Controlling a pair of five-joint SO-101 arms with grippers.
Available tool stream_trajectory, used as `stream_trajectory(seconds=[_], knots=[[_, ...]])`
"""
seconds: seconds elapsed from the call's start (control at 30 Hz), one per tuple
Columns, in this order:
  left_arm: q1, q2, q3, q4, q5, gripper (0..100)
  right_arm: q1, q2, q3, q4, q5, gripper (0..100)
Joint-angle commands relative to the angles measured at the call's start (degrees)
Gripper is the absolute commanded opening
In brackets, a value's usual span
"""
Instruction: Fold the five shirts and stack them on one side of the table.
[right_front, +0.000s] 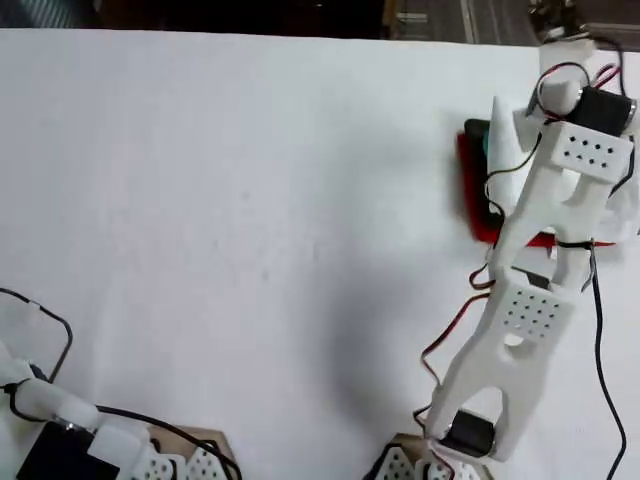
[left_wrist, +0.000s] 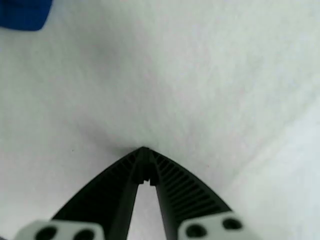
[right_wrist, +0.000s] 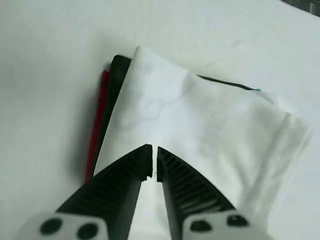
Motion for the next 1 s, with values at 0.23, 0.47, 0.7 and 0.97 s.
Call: stream_trajectory(seconds=[0.23, 0.47, 0.7, 0.97], knots=[[-0.4, -0.2, 0.1, -1.3, 0.8, 3, 7.6, 11.4, -3.4, -17.6, -2.4, 2.0], [-0.4, -0.2, 0.1, -1.3, 0.8, 3, 15.1, 12.4, -6.1, -20.8, -8.1, 2.0], [-0.3, -0.2, 0.1, -1.3, 0.8, 3, 15.0, 12.5, 8.1, -38.7, -8.0, 2.0], [-0.4, -0.2, 0.1, -1.3, 0.8, 3, 14.0, 12.4, 18.5, -53.3, -8.3, 2.0]])
